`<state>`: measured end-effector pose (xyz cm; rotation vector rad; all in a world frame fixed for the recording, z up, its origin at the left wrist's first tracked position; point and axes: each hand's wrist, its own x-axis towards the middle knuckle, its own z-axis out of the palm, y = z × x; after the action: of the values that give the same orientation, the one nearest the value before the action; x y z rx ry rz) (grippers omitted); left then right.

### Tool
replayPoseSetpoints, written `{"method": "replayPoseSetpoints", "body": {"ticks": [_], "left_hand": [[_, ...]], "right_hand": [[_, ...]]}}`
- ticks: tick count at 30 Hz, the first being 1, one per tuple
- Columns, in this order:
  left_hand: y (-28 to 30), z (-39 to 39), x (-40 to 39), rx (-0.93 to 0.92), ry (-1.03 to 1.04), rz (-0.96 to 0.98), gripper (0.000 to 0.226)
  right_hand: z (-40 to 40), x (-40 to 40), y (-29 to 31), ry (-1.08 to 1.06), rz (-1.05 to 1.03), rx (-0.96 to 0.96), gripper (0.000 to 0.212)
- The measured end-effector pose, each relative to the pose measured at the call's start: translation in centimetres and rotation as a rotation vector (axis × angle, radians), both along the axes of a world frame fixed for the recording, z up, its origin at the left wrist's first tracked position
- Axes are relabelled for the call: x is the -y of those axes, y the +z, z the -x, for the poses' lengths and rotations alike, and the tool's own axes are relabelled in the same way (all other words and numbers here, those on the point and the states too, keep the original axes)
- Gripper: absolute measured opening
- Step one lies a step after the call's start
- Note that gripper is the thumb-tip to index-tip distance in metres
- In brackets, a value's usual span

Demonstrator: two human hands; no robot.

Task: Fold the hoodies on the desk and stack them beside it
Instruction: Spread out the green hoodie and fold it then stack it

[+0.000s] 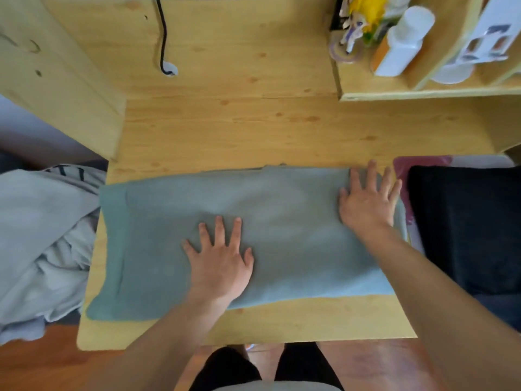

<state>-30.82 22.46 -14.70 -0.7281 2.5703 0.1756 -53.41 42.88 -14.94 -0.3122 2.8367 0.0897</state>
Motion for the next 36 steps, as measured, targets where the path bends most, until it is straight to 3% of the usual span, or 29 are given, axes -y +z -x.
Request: {"method": "replayPoseSetpoints", "body": {"ticks": [2,5,9,13,18,22,27,30,32,34,36], "left_hand": [[0.8,2.2,0.0,-0.108,-0.079,0.031,0.071],[-0.3,5.9,1.3,-0.192,-0.148,0.030,0.066],[-3.3,7.6,3.3,-0.139,0.007,-0.024,0.069],[-2.9,8.0,3.5,-0.124,0.026,-0.106,0.071],[1.0,-0.5,3.7,-0.351,0.085,0.050,0.064],[-0.7,-8.9,6.2,-0.230,0.311,0.047,0.070],[-3.5,-10.7,7.2,-0.155,0.319,0.029,0.064],[-2.5,-11.4,7.6,-0.216,0.319,-0.002,0.065],[-1.3,-13.1,8.5,-0.265,0.466,-0.018,0.067],[-0.1,-15.2,9.6,-0.301,0.740,-0.080,0.076],[0.5,-16.8,10.7,-0.294,0.930,-0.187,0.084]], "right_hand": [[-3.4,2.8,1.4,0.113,0.146,-0.123,0.063],[-8.1,7.7,0.9,0.383,0.219,-0.090,0.065],[-7.3,9.4,-2.0,0.400,0.090,0.043,0.067],[-7.2,9.1,-3.0,0.397,0.080,0.048,0.068],[-7.4,9.9,-1.6,0.277,0.143,0.080,0.072],[-9.1,12.8,-0.7,0.249,0.312,-0.014,0.069],[-9.2,13.5,-3.5,0.352,0.077,0.042,0.069],[-9.4,14.2,-1.9,0.304,0.127,0.096,0.068],[-11.3,14.0,0.3,0.291,0.309,0.047,0.062],[-15.0,13.2,2.2,0.355,0.456,-0.031,0.056],[-19.0,12.2,2.6,0.406,0.432,0.012,0.059]]}}
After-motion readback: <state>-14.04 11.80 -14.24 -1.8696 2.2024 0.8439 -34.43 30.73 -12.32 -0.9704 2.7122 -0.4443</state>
